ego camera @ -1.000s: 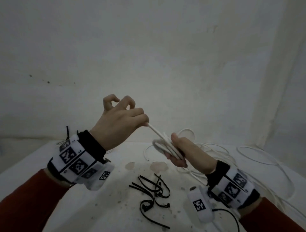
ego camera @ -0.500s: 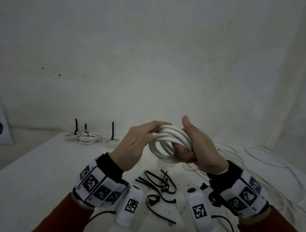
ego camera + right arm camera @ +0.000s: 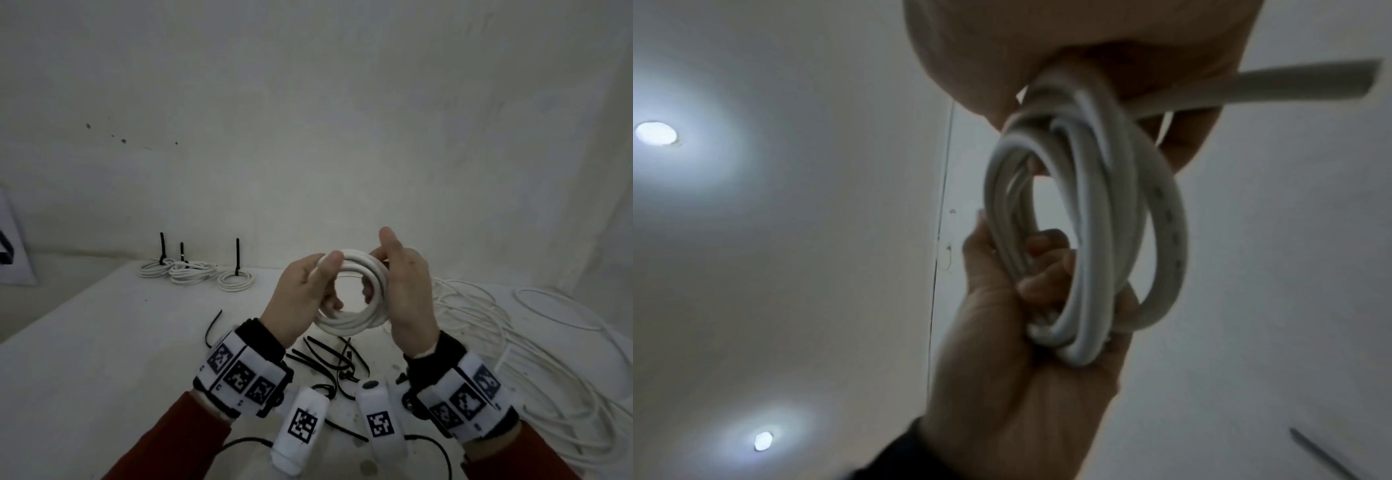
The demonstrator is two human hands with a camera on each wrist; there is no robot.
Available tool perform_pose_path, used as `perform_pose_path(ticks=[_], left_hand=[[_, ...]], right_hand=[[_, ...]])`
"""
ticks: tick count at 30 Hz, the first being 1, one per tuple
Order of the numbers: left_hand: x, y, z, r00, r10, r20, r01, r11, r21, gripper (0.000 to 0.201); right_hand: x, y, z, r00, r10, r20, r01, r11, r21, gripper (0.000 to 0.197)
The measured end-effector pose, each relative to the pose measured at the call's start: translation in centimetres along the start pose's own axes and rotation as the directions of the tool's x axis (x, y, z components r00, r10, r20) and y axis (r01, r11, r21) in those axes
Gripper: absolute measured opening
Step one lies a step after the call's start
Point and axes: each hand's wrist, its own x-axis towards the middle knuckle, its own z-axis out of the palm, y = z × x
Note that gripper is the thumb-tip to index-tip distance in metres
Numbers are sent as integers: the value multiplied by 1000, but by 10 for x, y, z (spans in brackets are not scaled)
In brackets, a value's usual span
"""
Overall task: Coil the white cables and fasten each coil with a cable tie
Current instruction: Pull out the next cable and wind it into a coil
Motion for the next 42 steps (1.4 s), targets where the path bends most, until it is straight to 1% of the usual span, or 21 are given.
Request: perform_pose_path(ticks=[2,4,6,8,10,12,14,15,18,22,24,27,30,31,33,35,36,38,40,41,42], left_hand=[[2,-6,-1,983,-24,-184,30,999,30,45],[4,-10,-2,944,-10,-330,47,994,102,58],[7,-12,-3,912,23,-410,61,980,190,69],[10,-12,-1,899,13,-438,98,968,231,77],[13,-13,1,926,-44,-376,111,981,159,74],[13,-14,1,975,-129,-183,134,991,14,66],[10,-17,-2,984,-177,7,177,981,-75,56],[6,-20,-3,980,-188,68,194,975,-105,49],[-5,-29,-3,966,-229,122,246,957,-152,35],[-12,-38,-6,921,-347,175,381,896,-230,32],[-12,-41,-8,906,-383,182,420,869,-261,30],[-13,-49,-10,921,-380,84,390,896,-213,28],[-14,-62,-16,934,-354,-49,349,933,-83,30],[-14,-67,-20,935,-344,-85,342,939,-40,30],[-14,-77,-28,931,-340,-133,345,939,15,31],[-15,-87,-33,921,-356,-158,366,930,31,32],[-15,-91,-35,915,-367,-169,378,925,36,33],[-16,-99,-37,902,-386,-194,401,915,41,34],[-15,-104,-38,891,-399,-217,415,909,34,35],[-15,-106,-39,888,-401,-224,417,908,28,35],[-14,-107,-39,887,-401,-230,417,909,21,36]], right_hand=[[-7,7,3,975,161,155,-171,984,54,56],[-14,13,7,929,235,287,-289,943,164,43],[-19,18,10,918,196,344,-287,929,234,32],[-23,20,14,941,138,310,-216,948,232,27],[-23,21,19,970,122,208,-166,964,209,33],[-19,20,20,987,133,94,-150,967,204,34],[-14,21,17,984,176,11,-174,958,227,38],[-13,23,15,980,200,-13,-191,950,246,40],[-15,32,12,971,236,-32,-218,937,273,41],[-18,45,13,970,239,-34,-224,943,246,42],[-17,50,14,970,244,-5,-236,944,229,41],[-13,58,12,956,273,106,-283,954,98,41],[-10,67,2,925,310,221,-270,943,-193,44],[-11,71,-4,915,328,233,-244,913,-327,44],[-13,79,-16,894,377,243,-187,807,-560,40],[-19,82,-29,845,428,321,-103,719,-687,29],[-22,82,-35,804,446,394,-18,680,-733,25],[-28,79,-42,676,510,532,178,588,-789,22],[-33,77,-44,539,602,590,322,499,-804,25],[-34,76,-43,490,639,593,372,462,-805,27],[-36,77,-41,465,659,591,406,435,-804,29]])
